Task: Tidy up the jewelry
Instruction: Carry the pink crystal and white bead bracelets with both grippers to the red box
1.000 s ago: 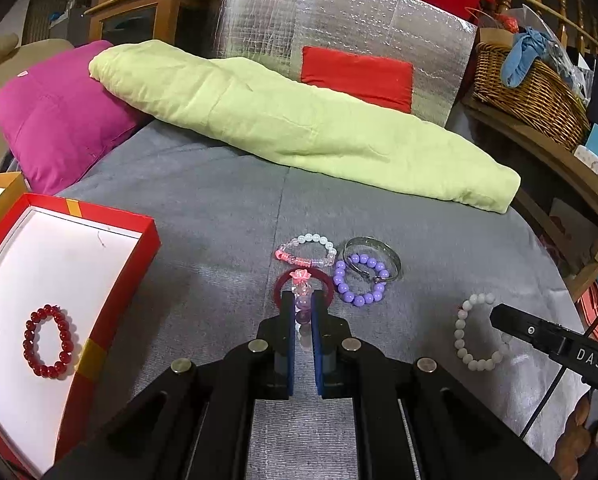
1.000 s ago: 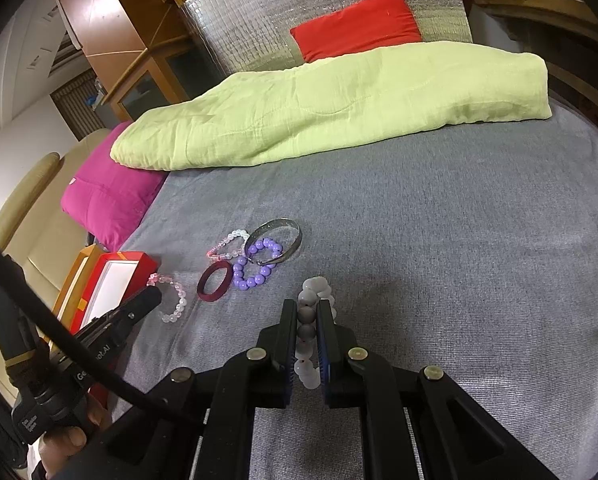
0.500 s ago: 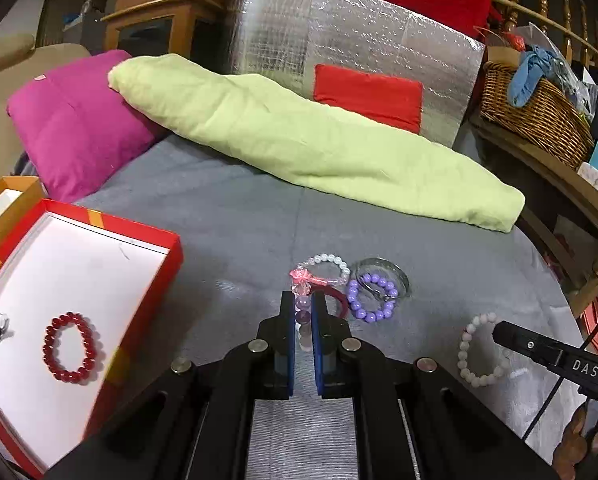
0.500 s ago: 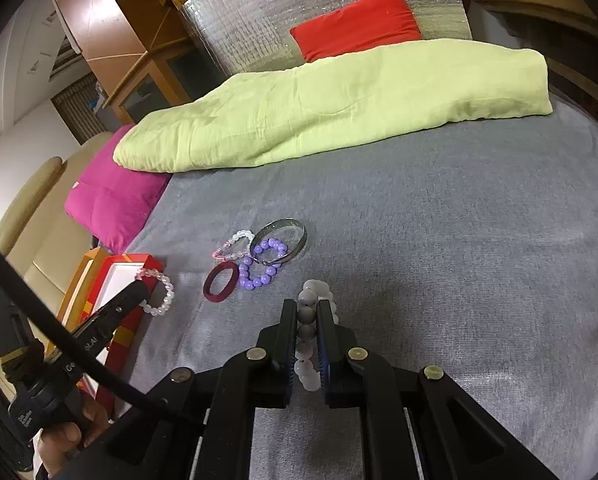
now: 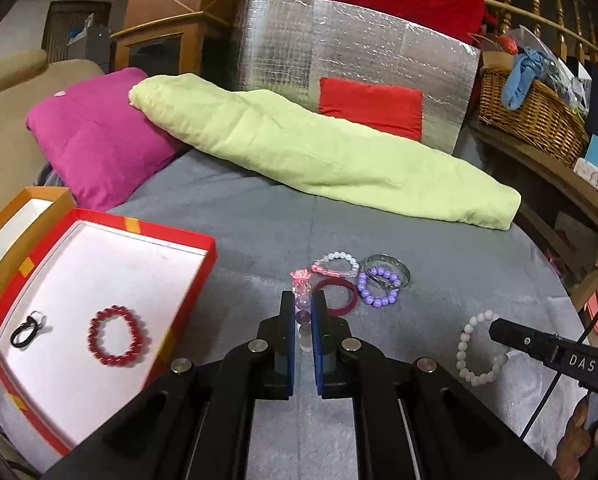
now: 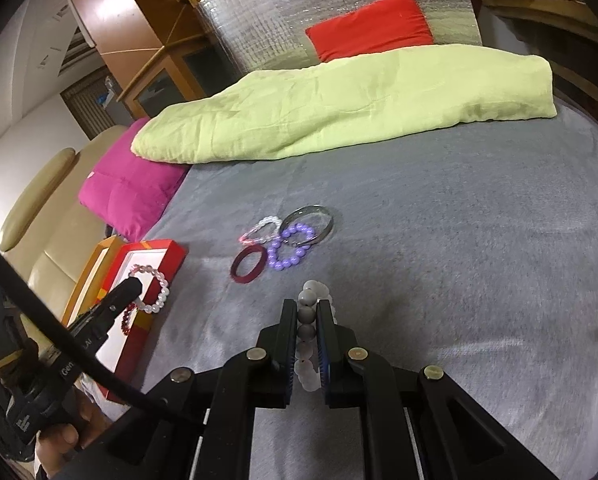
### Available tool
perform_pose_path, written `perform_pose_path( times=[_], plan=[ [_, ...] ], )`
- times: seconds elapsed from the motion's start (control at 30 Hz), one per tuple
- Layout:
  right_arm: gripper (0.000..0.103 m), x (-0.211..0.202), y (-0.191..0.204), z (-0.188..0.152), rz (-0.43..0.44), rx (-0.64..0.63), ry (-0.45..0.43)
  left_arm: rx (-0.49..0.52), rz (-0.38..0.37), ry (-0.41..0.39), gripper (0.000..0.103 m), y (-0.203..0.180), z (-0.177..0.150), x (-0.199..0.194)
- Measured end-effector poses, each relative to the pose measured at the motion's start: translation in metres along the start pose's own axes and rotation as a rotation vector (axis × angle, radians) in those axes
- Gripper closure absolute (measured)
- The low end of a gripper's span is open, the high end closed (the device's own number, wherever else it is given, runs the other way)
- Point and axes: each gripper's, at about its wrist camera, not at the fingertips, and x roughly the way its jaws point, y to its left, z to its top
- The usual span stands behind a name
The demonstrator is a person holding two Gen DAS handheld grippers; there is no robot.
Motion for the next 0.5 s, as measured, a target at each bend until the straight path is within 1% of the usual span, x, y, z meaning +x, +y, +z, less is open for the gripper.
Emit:
perform_pose_path(
  times=[0.2, 0.33, 0.5],
  plan=[
    [0.093, -0.007, 0.023, -0.003, 0.030, -0.017, -0.001, -0.060, 0.027, -0.008, 0.095, 0.030, 0.006, -0.019],
    [0.093, -0.009, 0.053, 0.002, 0.070, -0.052, -0.009, -0.099, 0.049, -0.029, 0.095, 0.056, 0.015, -0.035],
    [0.093, -0.004, 0.101, 0.011, 0.130, -0.117, -0.004, -0.141, 0.066, -0.056, 0.095, 0.093, 0.028, -0.050]
  ],
)
